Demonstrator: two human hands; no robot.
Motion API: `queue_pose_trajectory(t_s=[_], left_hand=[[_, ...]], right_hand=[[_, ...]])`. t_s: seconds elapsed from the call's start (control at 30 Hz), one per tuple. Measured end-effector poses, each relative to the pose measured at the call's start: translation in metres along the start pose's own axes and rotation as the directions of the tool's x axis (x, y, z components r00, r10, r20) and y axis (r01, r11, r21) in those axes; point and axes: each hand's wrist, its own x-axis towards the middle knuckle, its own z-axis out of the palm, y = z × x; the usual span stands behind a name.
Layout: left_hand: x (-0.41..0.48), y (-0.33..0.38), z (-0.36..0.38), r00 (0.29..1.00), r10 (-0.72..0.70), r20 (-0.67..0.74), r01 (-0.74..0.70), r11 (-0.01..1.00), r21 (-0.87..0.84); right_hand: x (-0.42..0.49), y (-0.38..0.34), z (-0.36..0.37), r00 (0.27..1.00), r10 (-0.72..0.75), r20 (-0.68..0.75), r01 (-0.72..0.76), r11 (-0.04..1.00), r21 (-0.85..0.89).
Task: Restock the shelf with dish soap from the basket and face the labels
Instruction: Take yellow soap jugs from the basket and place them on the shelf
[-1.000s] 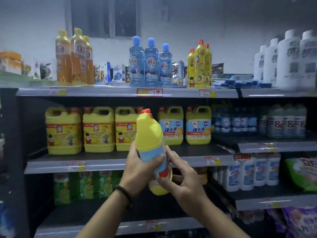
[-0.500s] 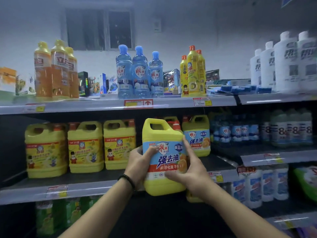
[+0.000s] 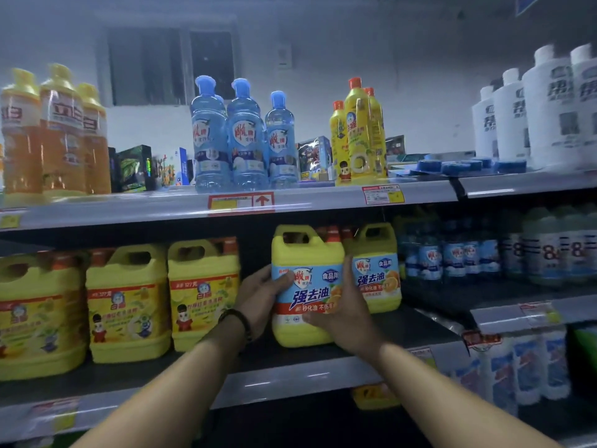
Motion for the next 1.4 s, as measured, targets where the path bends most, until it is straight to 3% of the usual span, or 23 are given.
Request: queue_pose_trajectory(t_s=[0.13, 0.27, 0.47, 0.67, 0.83, 0.93, 1.07, 1.2, 1.3, 1.4], left_hand=[[0.008, -0.016, -0.004, 0.999, -0.002, -0.039, 0.006, 0.995, 0.098], [0.021, -0.021, -0.002, 0.993, 0.041, -0.108, -0.010, 0.963, 0.271], [0.024, -0.028, -0.001, 0.988, 0.010, -0.156, 0.049, 0.928, 0.369], [0.014, -0.019, 0.002, 0.984, 0.008, -0.178, 0.088, 0.845, 0.528], [-0.013, -0.007, 0.010, 0.984, -0.003, -0.179, 0.119, 0.757, 0.643], [-0.051, 0.000, 0.010, 0.981, 0.116, -0.158, 0.028, 0.713, 0.700], [-0.135, -0.003, 0.004, 0.955, 0.297, 0.007, -0.206, 0.645, 0.736], [-0.228, -0.037, 0.000, 0.910, 0.398, 0.118, -0.337, 0.542, 0.770], [-0.290, -0.103, -0.009, 0.956, 0.269, 0.120, -0.257, 0.559, 0.788], [-0.351, -0.191, -0.024, 0.997, -0.003, 0.082, -0.064, 0.586, 0.808]], right_hand=[[0.009, 0.018, 0.006, 0.999, -0.009, -0.052, 0.003, 0.994, -0.114], [0.021, 0.017, 0.008, 0.999, 0.024, 0.023, -0.018, 0.976, -0.217], [0.029, 0.010, -0.003, 0.990, 0.088, 0.106, -0.047, 0.938, -0.345], [0.018, 0.000, -0.006, 0.988, 0.132, 0.079, -0.078, 0.870, -0.487], [-0.004, -0.026, -0.015, 0.976, 0.200, 0.085, -0.130, 0.851, -0.509], [-0.041, -0.043, -0.024, 0.990, 0.126, 0.071, -0.075, 0.869, -0.490], [-0.109, -0.040, -0.033, 0.998, -0.013, 0.067, 0.041, 0.900, -0.434], [-0.182, -0.010, -0.028, 0.997, 0.000, 0.072, 0.024, 0.943, -0.333], [-0.242, 0.035, -0.015, 0.986, 0.144, 0.088, -0.117, 0.958, -0.262], [-0.309, 0.095, 0.006, 0.925, 0.351, 0.144, -0.314, 0.922, -0.227]])
